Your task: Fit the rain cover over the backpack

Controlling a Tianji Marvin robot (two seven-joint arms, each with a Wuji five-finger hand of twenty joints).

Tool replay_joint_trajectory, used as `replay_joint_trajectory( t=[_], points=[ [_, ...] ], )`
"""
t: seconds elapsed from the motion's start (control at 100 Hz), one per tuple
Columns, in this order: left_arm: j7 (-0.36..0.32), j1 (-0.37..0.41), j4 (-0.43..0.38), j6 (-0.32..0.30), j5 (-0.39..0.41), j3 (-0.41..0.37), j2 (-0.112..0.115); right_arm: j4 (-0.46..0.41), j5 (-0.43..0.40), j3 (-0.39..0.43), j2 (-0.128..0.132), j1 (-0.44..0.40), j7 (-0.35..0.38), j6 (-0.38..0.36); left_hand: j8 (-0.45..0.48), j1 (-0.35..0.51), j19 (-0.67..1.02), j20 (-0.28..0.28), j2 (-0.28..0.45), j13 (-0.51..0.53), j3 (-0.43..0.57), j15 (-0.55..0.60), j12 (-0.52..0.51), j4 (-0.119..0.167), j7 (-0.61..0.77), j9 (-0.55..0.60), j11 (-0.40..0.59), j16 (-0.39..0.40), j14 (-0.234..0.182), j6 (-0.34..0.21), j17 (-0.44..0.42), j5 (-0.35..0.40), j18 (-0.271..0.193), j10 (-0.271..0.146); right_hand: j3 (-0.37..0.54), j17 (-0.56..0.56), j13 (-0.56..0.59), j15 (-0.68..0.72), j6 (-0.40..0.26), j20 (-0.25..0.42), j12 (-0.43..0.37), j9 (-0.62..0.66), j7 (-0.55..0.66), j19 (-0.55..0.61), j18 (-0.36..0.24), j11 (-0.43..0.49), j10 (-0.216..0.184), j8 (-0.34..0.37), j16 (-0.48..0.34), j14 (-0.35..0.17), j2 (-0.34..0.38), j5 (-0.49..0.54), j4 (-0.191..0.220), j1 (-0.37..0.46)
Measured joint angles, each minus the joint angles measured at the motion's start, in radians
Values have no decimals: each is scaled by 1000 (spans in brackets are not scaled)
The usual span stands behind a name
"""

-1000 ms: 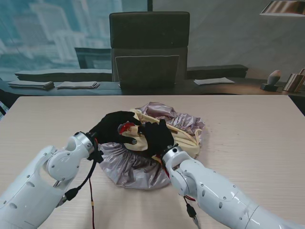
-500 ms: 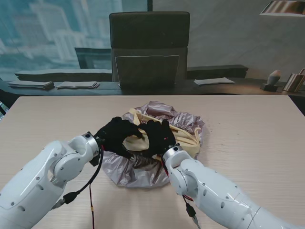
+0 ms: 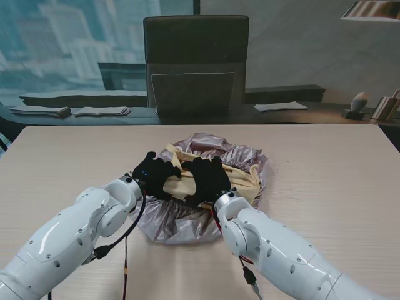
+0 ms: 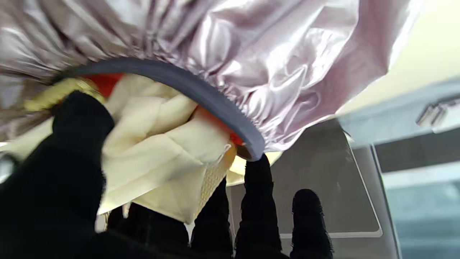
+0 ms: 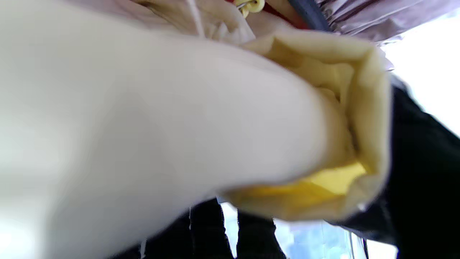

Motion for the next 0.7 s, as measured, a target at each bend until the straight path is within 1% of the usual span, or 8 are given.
replay_joint_trajectory(
  t=[0.05,0.09,0.16,0.22,0.31,0.38,0.49,0.7],
  points=[
    [67,-11,46,21,-26,18,-8,-18,-3,24,3,-18,6,-5,47,4,15,4,35,30,11,35,34,0,37,67,31,19,-1,-39,-1,50,0,-24,0,0,0,0,-1,-1,0,0,1,0,0,0,0,-1,0,0,1,0,-2,35],
    [81,-22,79,29,-108,27,-15,-39,-7,44,7,-35,8,-6,70,44,34,13,59,61,5,60,60,0,82,122,54,34,-2,-71,-2,88,0,-40,0,0,0,0,-7,-2,0,0,8,0,0,0,0,-3,0,0,2,2,-2,47],
    [79,-37,123,33,-224,35,-26,-81,-22,71,18,-65,11,-18,79,165,79,30,95,128,-121,98,127,0,169,212,76,43,-20,-135,5,134,-1,-77,0,0,0,0,-9,-10,0,0,22,0,0,0,0,-3,0,0,12,5,-1,49],
    [78,-39,136,38,-212,33,-31,-116,-28,101,25,-92,21,-43,97,224,102,41,118,164,-156,119,219,0,216,286,62,43,-21,-170,6,183,-4,-88,0,0,0,0,-10,-13,0,0,22,0,0,0,0,-3,0,0,13,5,0,49],
    [83,-28,137,50,-180,15,-38,-171,-27,173,33,-139,77,-114,120,252,124,50,123,187,-186,122,272,0,227,325,35,44,-27,-192,9,211,-6,-100,0,0,0,-8,-11,-46,0,1,22,-45,0,0,0,-3,0,-2,23,5,0,48],
    [87,-8,131,50,-178,-15,-42,-198,-34,236,42,-174,123,-214,128,260,125,53,125,189,-186,122,281,0,227,325,25,44,-28,-197,11,212,-6,-102,2,-1,-1,-21,-25,-64,0,1,10,-106,1,-13,-6,-3,-9,-12,24,5,1,13],
    [90,23,117,63,-201,-53,-43,-200,-110,328,63,-220,122,-368,128,262,126,59,127,189,-186,122,282,0,227,333,17,44,-28,-203,11,221,-6,-103,3,-8,-1,-55,-37,-72,-11,1,-16,-180,1,-38,-22,-3,-25,-29,12,5,1,-35],
    [104,51,112,85,-253,-80,-44,-154,-162,430,105,-257,132,-435,130,274,127,60,128,189,-196,122,292,0,228,336,2,44,-28,-208,15,222,-6,-104,4,-17,-13,-103,-45,-59,-15,-3,-50,-270,1,-60,-29,-4,-50,-47,-2,1,1,-83]
  ],
)
